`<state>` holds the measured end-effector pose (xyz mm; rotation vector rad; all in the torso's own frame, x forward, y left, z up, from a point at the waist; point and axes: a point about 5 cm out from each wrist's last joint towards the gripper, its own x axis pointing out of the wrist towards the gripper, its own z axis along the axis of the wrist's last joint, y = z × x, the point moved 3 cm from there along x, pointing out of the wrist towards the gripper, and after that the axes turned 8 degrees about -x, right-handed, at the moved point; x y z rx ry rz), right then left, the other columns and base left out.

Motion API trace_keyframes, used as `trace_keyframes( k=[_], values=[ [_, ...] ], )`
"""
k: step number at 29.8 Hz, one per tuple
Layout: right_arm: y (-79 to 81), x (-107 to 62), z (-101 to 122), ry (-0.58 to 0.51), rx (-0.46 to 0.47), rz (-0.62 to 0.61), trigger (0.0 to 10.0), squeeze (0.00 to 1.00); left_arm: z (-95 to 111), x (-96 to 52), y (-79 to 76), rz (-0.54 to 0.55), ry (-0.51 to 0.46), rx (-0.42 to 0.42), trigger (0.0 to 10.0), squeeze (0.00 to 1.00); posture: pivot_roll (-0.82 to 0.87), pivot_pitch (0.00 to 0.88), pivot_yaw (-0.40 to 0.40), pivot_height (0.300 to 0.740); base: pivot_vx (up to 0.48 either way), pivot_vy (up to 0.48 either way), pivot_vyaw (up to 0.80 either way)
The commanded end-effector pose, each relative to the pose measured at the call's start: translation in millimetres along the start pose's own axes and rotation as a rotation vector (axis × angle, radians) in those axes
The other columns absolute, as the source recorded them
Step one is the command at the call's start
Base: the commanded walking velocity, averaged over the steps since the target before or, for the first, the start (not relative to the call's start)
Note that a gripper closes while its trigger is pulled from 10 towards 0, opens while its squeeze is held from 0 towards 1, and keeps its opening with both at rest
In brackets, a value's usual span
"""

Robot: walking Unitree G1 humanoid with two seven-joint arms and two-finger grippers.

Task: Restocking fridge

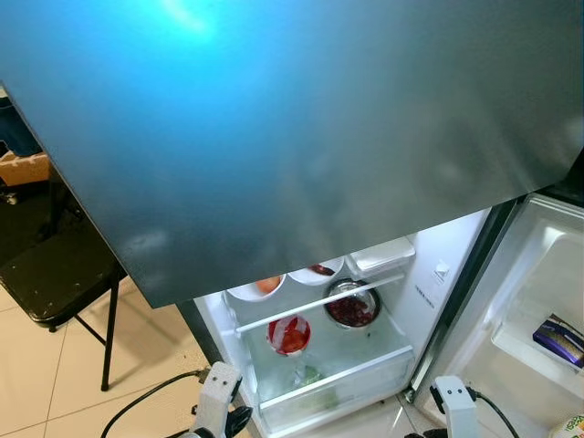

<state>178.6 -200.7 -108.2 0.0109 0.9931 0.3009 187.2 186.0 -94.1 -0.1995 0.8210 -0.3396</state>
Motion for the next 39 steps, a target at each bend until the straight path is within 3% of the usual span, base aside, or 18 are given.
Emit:
trace_keyframes(
  k=[1, 6, 10, 14, 23, 31, 39],
  values=[
    [-4.9, -3.6, -17, 0.042, 0.029, -0.057, 10.0, 0.0, -15, -10.7, 16.8, 0.082, 0.052, -0.062, 10.0, 0.0, 0.02, 0.0, 0.017, 0.732, 0.0, 0.0, 0.0],
    [-6.1, -4.5, -24, 0.057, 0.054, -0.09, 10.0, 0.0, -24, -15.4, 22.8, 0.128, 0.081, -0.104, 10.0, 0.0, 0.02, 0.0, 0.021, 0.732, 0.0, 0.0, 0.0],
    [-3.0, -7.2, -47, 0.128, 0.098, -0.161, 10.0, 0.0, -49, -34.1, 42.4, 0.283, 0.131, -0.243, 10.0, 0.0, 0.02, 0.0, 0.03, 0.732, 0.0, 0.0, 0.0],
    [-1.7, -9.5, -58, 0.168, 0.097, -0.189, 10.0, 0.0, -57, -40.5, 47.9, 0.344, 0.131, -0.3, 10.0, 0.0, 0.04, 0.0, 0.024, 0.732, 0.0, 0.0, 0.0],
    [-12.8, -14.9, -63, 0.19, 0.095, -0.251, 10.0, 0.0, -55, -34.4, 42.8, 0.35, 0.117, -0.326, 10.0, 0.0, 0.05, 0.0, -0.007, 0.732, 0.0, 0.0, 0.0],
    [-32.5, -17.9, -47, 0.198, -0.036, -0.304, 10.0, 0.0, -50, -19.0, 25.5, 0.324, 0.097, -0.352, 10.0, 0.0, 0.05, 0.0, -0.055, 0.732, 0.0, 0.0, 0.0],
    [-41.1, -18.7, -37, 0.184, -0.062, -0.329, 10.0, 0.0, -60, -18.8, 18.1, 0.32, 0.12, -0.366, 10.0, 0.0, 0.05, 0.0, -0.031, 0.732, 0.0, 0.0, 0.0]
  ],
)
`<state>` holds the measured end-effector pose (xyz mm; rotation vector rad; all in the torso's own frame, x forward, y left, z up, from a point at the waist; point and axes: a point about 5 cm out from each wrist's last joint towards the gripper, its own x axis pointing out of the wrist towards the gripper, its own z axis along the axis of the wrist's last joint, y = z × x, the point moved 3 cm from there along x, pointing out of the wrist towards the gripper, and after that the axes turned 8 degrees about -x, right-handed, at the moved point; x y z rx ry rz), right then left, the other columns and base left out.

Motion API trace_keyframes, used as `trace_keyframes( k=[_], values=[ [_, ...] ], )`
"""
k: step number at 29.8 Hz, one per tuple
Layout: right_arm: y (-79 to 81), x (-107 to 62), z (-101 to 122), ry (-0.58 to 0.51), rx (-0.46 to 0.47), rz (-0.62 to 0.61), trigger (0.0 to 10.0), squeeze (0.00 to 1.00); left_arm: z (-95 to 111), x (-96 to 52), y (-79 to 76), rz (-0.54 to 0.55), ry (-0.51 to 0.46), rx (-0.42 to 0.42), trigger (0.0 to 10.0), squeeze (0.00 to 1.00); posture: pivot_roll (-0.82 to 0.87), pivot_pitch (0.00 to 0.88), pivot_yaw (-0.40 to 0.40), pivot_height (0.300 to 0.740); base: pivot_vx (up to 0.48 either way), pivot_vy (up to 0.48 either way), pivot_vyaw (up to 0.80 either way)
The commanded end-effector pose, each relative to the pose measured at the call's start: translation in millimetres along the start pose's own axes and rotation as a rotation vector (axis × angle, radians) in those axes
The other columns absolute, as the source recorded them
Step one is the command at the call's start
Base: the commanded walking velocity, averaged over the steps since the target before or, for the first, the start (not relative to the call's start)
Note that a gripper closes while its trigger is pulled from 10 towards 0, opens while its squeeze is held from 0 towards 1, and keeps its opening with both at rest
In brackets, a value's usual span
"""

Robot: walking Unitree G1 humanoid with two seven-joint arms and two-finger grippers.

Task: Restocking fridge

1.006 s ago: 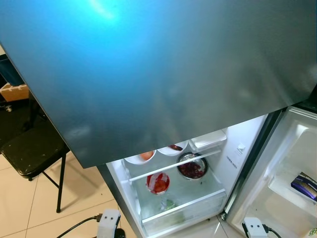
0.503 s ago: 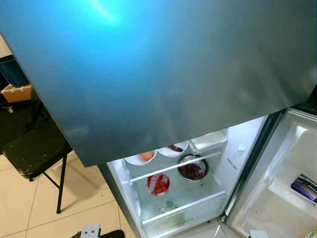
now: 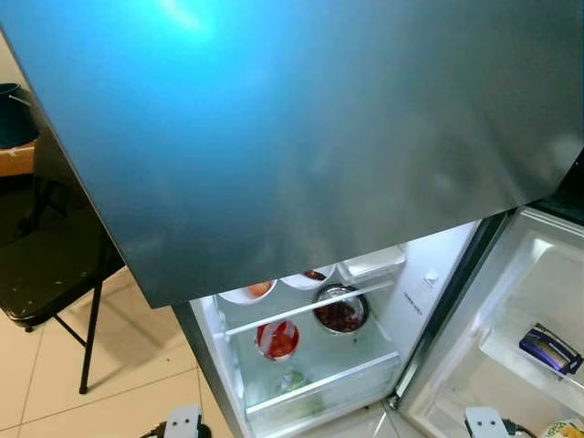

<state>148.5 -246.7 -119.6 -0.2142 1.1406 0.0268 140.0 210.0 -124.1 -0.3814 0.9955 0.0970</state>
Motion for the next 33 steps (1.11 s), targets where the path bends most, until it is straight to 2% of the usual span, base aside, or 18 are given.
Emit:
trace_keyframes(
  k=[1, 4, 6, 9, 11, 13, 14, 18, 20, 22, 23, 25, 26, 28, 29, 31, 32, 33],
  values=[
    [-3.6, -0.2, 0, 0.011, -0.022, -0.015, 10.0, 0.0, -10, -1.2, -0.5, 0.0, 0.033, 0.003, 10.0, 0.0, 0.04, 0.0, -0.026, 0.732, 0.0, 0.0, 0.0],
    [-0.4, 1.4, 10, -0.015, 0.013, -0.027, 10.0, 0.0, -10, -2.4, 4.3, 0.006, 0.063, 0.061, 10.0, 0.0, 0.02, 0.0, -0.035, 0.732, 0.0, 0.0, 0.0],
    [6.7, 2.2, 6, -0.006, 0.051, -0.023, 10.0, 0.0, -1, -3.7, 15.7, 0.068, 0.042, 0.009, 10.0, 0.0, 0.03, 0.0, -0.055, 0.732, 0.0, 0.0, 0.0],
    [9.7, 2.2, 2, 0.006, 0.044, -0.016, 10.0, 0.0, 2, -3.9, 18.0, 0.081, 0.029, -0.014, 10.0, 0.0, 0.02, 0.0, -0.042, 0.732, 0.0, 0.0, 0.0],
    [9.4, 1.6, -2, 0.016, 0.043, -0.017, 10.0, 0.0, 6, -2.1, 14.4, 0.068, 0.017, -0.015, 10.0, 0.0, 0.02, 0.0, -0.039, 0.732, 0.0, 0.0, 0.0],
    [5.6, 0.2, -10, 0.034, 0.042, -0.029, 10.0, 0.0, 13, 2.9, 2.0, 0.026, 0.003, 0.033, 10.0, 0.0, 0.03, 0.0, -0.037, 0.732, 0.0, 0.0, 0.0],
    [5.1, -0.4, -13, 0.042, 0.037, -0.026, 10.0, 0.0, 17, 4.5, -1.9, 0.012, -0.009, 0.027, 10.0, 0.0, 0.02, 0.0, -0.03, 0.732, 0.0, 0.0, 0.0],
    [5.3, -0.8, -16, 0.048, 0.05, -0.026, 10.0, 0.0, 23, 5.7, -4.8, -0.005, -0.027, 0.015, 10.0, 0.0, 0.02, 0.0, -0.014, 0.732, 0.0, 0.0, 0.0],
    [2.9, -1.3, -18, 0.049, 0.052, -0.039, 10.0, 0.0, 21, 6.1, -6.1, -0.006, -0.005, 0.075, 10.0, 0.0, 0.02, 0.0, -0.001, 0.732, 0.0, 0.0, 0.0],
    [-3.1, -2.6, -21, 0.049, 0.101, -0.07, 10.0, 0.0, 13, 6.6, -9.8, -0.022, 0.038, 0.121, 10.0, 0.0, 0.0, 0.0, 0.022, 0.732, 0.0, 0.0, 0.0],
    [-5.4, -2.9, -21, 0.048, 0.126, -0.077, 10.0, 0.0, 11, 7.2, -12.4, -0.034, 0.054, 0.147, 10.0, 0.0, 0.0, 0.0, -0.011, 0.732, 0.0, 0.0, 0.0],
    [-6.2, -3.5, -24, 0.052, 0.154, -0.078, 10.0, 0.0, 12, 8.3, -14.4, -0.032, 0.058, 0.183, 10.0, 0.0, 0.03, 0.0, -0.024, 0.732, 0.0, 0.0, 0.0],
    [-6.2, -3.5, -24, 0.052, 0.154, -0.078, 10.0, 0.0, 12, 8.3, -14.4, -0.032, 0.058, 0.183, 10.0, 0.0, 0.03, 0.0, -0.024, 0.732, 0.0, 0.0, 0.0],
    [-6.0, -4.4, -29, 0.07, 0.142, -0.078, 10.0, 0.0, 28, 9.0, -10.5, 0.001, -0.028, 0.0, 10.0, 0.0, 0.03, 0.0, -0.01, 0.732, 0.0, 0.0, 0.0],
    [-6.1, -4.7, -31, 0.074, 0.141, -0.08, 10.0, 0.0, 32, 8.9, -9.2, 0.006, -0.055, -0.063, 10.0, 0.0, 0.03, 0.0, -0.01, 0.732, 0.0, 0.0, 0.0],
    [-7.9, -4.6, -29, 0.064, 0.17, -0.089, 10.0, 0.0, 31, 8.6, -10.4, -0.011, -0.044, -0.022, 10.0, 0.0, 0.01, 0.0, 0.004, 0.732, 0.0, 0.0, 0.0],
    [-8.8, -4.5, -27, 0.056, 0.174, -0.092, 10.0, 0.0, 24, 7.6, -8.9, -0.009, -0.011, 0.035, 10.0, 0.0, 0.01, 0.0, -0.006, 0.732, 0.0, 0.0, 0.0],
    [-8.8, -4.5, -27, 0.056, 0.174, -0.092, 10.0, 0.0, 24, 7.6, -8.9, -0.009, -0.011, 0.035, 10.0, 0.0, 0.01, 0.0, -0.006, 0.732, 0.0, 0.0, 0.0]
  ],
)
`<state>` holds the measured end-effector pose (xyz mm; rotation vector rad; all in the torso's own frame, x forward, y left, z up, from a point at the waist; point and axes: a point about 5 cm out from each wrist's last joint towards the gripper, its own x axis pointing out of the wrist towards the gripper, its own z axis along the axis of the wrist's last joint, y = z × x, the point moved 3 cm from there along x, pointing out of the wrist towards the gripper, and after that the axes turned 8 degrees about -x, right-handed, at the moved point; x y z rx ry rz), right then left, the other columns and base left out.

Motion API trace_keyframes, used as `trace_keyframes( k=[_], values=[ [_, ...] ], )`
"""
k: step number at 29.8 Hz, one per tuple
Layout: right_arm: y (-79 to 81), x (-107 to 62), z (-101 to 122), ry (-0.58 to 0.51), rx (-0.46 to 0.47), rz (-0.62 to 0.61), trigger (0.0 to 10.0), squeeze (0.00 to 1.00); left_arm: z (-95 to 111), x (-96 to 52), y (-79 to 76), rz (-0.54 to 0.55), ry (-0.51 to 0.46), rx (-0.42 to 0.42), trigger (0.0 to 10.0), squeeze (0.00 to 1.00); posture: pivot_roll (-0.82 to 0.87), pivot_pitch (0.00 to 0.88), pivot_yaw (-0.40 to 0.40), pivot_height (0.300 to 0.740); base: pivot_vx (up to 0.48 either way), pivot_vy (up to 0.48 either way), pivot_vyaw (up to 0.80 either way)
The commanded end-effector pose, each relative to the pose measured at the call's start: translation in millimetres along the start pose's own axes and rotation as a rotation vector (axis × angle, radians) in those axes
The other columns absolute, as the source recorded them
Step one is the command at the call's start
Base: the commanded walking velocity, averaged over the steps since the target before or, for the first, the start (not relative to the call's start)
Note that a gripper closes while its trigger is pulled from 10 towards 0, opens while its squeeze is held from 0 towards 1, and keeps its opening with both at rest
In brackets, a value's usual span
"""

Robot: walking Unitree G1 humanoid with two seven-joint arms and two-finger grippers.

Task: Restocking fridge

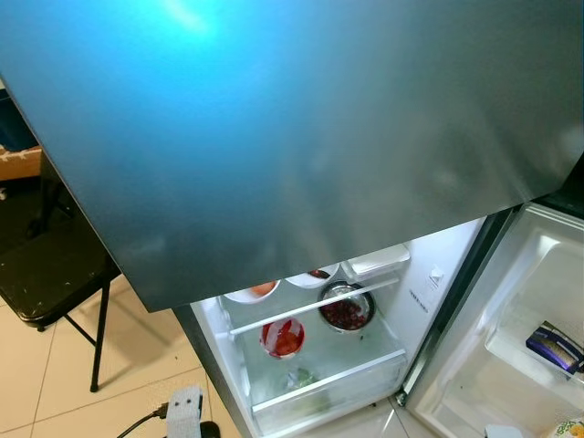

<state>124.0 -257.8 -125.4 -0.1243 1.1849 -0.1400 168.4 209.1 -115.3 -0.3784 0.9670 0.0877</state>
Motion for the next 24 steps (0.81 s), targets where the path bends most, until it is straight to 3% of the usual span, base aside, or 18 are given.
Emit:
trace_keyframes(
  k=[1, 6, 17, 20, 24],
  values=[
    [-2.1, -0.1, 0, -0.003, 0.015, -0.01, 10.0, 0.0, -7, -1.6, 3.1, 0.009, 0.033, 0.047, 10.0, 0.0, 0.01, 0.0, -0.006, 0.732, 0.0, 0.0, 0.0],
    [-0.5, 0.0, 0, 0.002, -0.008, -0.004, 10.0, 0.0, -15, -4.9, 10.2, 0.039, 0.049, 0.021, 10.0, 0.0, 0.0, 0.0, -0.011, 0.732, 0.0, 0.0, 0.0],
    [4.2, 0.7, 3, 0.001, -0.04, 0.018, 10.0, 0.0, -21, -1.5, -2.5, 0.013, 0.057, 0.004, 10.0, 0.0, 0.01, 0.0, -0.002, 0.732, 0.0, 0.0, 0.0],
    [1.9, 0.7, 5, -0.004, -0.04, 0.01, 10.0, 0.0, -23, -1.1, -5.7, -0.01, 0.086, 0.075, 10.0, 0.0, 0.02, 0.0, -0.009, 0.732, 0.0, 0.0, 0.0],
    [2.4, 0.9, 7, -0.01, -0.033, 0.009, 10.0, 0.0, -19, -0.8, -3.8, -0.001, 0.077, 0.072, 10.0, 0.0, 0.02, 0.0, -0.002, 0.732, 0.0, 0.0, 0.0]
  ],
)
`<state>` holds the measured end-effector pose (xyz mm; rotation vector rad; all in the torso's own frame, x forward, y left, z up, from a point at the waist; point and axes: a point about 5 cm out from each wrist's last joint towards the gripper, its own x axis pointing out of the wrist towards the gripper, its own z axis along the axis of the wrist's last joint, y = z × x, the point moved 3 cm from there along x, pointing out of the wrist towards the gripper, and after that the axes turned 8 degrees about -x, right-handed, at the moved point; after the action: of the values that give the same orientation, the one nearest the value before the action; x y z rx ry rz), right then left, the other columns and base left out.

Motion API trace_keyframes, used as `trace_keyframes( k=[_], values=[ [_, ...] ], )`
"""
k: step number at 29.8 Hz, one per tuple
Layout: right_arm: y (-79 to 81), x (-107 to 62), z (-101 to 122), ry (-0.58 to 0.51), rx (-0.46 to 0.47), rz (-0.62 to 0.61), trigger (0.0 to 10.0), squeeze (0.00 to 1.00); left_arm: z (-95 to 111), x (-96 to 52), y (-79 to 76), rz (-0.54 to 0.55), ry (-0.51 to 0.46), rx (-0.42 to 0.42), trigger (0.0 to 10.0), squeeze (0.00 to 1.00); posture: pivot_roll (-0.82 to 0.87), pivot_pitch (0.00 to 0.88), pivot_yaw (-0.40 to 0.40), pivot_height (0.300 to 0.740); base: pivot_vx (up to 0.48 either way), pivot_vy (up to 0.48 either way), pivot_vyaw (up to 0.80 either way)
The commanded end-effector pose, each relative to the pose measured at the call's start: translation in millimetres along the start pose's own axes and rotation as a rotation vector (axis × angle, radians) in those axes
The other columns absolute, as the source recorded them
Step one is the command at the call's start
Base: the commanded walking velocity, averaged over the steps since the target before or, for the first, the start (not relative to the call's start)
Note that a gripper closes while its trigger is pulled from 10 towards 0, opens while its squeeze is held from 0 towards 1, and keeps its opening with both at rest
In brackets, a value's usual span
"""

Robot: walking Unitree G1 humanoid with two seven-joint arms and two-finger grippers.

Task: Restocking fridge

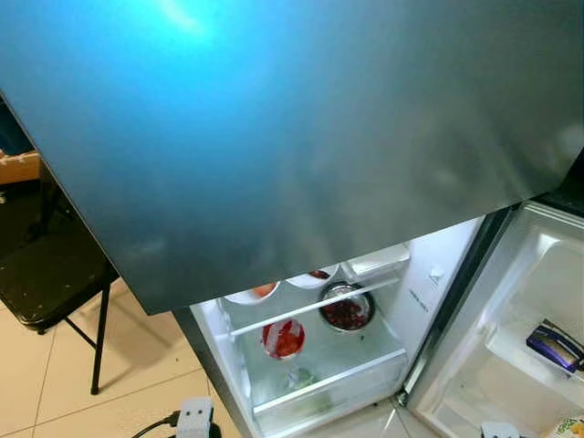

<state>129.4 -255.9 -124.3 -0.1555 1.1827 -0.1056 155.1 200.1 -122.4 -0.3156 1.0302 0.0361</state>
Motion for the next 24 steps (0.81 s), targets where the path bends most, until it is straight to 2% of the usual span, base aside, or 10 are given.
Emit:
trace_keyframes(
  k=[1, 8, 9, 12, 24],
  values=[
    [5.5, 0.4, -1, 0.002, -0.014, 0.008, 10.0, 0.0, 4, 0.4, 0.5, 0.002, -0.005, -0.006, 10.0, 0.0, 0.02, 0.0, 0.011, 0.732, 0.0, 0.0, 0.0],
    [8.8, -0.7, -12, 0.025, -0.014, 0.019, 10.0, 0.0, 1, 1.0, -2.7, -0.01, 0.006, 0.012, 10.0, 0.0, 0.03, 0.0, -0.012, 0.732, 0.0, 0.0, 0.0],
    [6.7, -1.7, -19, 0.04, -0.025, 0.017, 10.0, 0.0, -1, 1.2, -3.7, -0.005, 0.008, -0.006, 10.0, 0.0, 0.02, 0.0, -0.006, 0.732, 0.0, 0.0, 0.0],
    [4.2, -2.2, -21, 0.046, -0.026, 0.012, 10.0, 0.0, -5, 1.4, -6.5, -0.018, 0.019, 0.007, 10.0, 0.0, 0.02, 0.0, -0.007, 0.732, 0.0, 0.0, 0.0],
    [0.3, -1.7, -14, 0.027, -0.032, 0.004, 10.0, 0.0, -9, 1.9, -9.7, -0.024, 0.033, 0.017, 10.0, 0.0, 0.02, 0.0, -0.017, 0.732, 0.0, 0.0, 0.0]
  ],
)
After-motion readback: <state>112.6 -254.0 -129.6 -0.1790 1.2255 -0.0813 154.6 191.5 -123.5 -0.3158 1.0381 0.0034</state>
